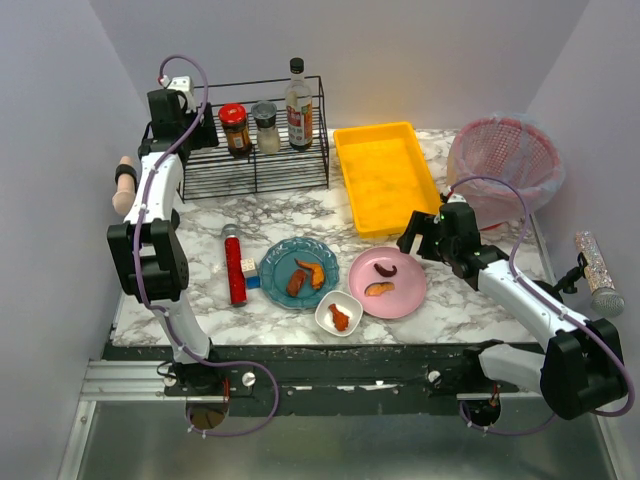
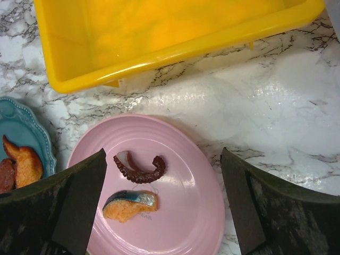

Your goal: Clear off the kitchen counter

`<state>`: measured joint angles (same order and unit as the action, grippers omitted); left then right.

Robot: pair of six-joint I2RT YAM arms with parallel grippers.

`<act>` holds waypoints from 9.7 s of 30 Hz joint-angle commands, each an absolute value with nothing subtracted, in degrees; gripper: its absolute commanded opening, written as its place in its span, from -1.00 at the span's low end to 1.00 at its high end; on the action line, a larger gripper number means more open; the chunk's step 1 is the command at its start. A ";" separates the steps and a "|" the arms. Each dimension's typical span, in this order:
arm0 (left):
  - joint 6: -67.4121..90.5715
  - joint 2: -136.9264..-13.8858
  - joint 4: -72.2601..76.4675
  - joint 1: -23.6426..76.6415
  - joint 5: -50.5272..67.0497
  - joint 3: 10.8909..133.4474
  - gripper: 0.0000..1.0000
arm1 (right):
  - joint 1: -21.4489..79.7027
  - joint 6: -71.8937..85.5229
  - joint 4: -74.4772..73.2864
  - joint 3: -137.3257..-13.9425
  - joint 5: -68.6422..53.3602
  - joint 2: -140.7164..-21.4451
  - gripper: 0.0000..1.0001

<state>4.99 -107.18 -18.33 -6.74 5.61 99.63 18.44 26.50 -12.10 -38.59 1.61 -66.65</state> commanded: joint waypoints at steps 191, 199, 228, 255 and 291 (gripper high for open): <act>21.01 -105.82 -7.47 41.40 19.95 68.82 -1.00 | 18.63 44.03 -13.19 -18.46 -3.69 -55.11 0.49; 22.76 -106.44 -4.92 39.99 26.98 68.38 -1.00 | 18.63 44.74 -8.09 -16.79 -6.59 -55.37 0.45; 23.20 -102.39 -11.07 38.85 30.41 75.58 -1.00 | 18.63 46.23 -2.91 -16.17 -12.83 -44.65 -0.74; 21.45 -90.81 -26.36 30.15 19.62 85.25 0.45 | 17.23 53.08 -4.74 -27.33 -17.40 -48.16 -0.99; 15.99 -74.97 -24.00 19.78 14.50 72.78 0.63 | -2.19 64.60 -31.64 -71.63 5.79 -60.82 -0.99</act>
<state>16.27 -74.63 -27.66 20.93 13.93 75.24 1.32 63.61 -29.89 -70.37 0.49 -61.19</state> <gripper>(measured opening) 0.821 0.218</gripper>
